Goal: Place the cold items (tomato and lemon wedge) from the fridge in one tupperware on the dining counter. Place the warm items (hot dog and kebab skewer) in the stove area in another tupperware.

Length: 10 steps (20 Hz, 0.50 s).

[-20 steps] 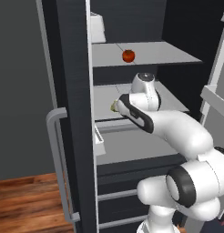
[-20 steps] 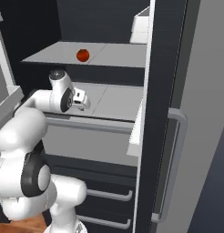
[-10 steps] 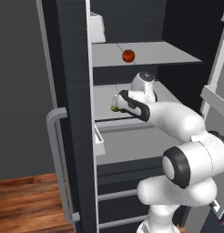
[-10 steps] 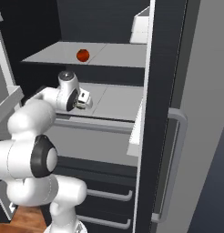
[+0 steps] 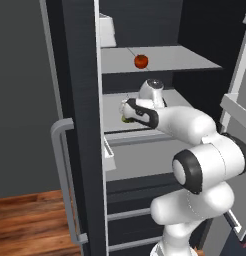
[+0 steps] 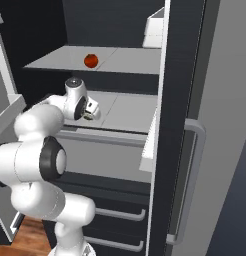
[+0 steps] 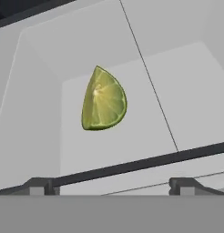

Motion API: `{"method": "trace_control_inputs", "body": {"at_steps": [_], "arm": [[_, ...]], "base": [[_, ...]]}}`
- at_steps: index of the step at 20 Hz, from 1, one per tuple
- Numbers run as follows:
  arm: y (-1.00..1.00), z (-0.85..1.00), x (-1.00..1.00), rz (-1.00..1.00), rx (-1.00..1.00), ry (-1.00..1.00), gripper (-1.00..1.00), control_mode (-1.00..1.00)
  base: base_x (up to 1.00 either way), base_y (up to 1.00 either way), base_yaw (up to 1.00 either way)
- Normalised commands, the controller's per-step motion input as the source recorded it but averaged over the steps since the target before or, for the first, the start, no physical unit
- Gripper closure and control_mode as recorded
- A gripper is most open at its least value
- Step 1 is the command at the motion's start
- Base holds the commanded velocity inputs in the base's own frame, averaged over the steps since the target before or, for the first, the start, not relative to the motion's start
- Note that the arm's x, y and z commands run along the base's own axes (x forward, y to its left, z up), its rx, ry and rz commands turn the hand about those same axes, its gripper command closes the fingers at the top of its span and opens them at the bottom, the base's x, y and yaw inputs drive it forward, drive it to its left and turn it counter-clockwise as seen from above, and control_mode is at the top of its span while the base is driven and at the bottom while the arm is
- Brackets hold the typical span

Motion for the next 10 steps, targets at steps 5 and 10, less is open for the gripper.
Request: {"method": "trace_control_inputs", "body": {"at_steps": [5, 10], "arm": [[0.00, -0.07, -0.01, -0.37, 0.09, 0.10, -1.00, -1.00], [0.09, -0.09, 0.21, -0.20, 0.05, 0.01, -1.00, -1.00]], "base": [[0.00, 0.00, 0.00], [0.00, 0.00, 0.00]]}}
